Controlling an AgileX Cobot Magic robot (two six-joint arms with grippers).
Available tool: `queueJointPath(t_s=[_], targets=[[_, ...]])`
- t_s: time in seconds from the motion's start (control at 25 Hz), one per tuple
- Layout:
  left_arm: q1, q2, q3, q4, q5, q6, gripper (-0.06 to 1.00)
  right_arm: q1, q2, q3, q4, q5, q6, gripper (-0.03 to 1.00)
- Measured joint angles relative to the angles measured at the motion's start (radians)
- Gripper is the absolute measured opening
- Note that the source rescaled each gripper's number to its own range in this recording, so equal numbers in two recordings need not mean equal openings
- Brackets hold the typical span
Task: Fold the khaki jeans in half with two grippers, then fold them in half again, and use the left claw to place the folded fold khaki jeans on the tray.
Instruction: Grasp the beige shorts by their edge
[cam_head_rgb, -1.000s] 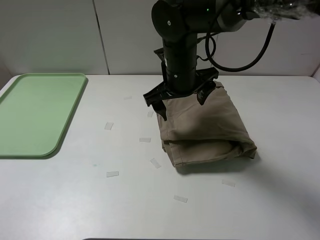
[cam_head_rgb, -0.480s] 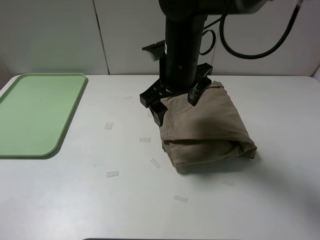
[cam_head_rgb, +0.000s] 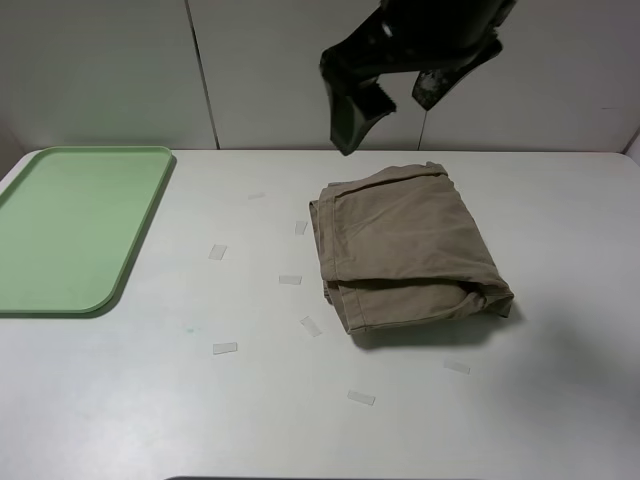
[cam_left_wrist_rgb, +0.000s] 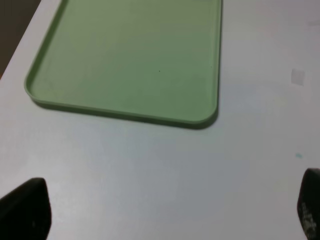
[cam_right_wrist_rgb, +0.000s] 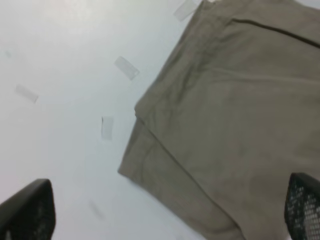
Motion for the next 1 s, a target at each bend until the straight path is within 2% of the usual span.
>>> queueJointPath(t_s=[0.64, 1.0], targets=[[0.0, 0.0, 0.0, 0.0, 0.003, 0.0, 0.99, 0.0, -0.588, 0.394, -0.018, 0.004, 0.0, 0.99], [0.0, 0.0, 0.0, 0.0, 0.002, 0.0, 0.99, 0.0, -0.82, 0.563, -0.03, 0.005, 0.083, 0.99]])
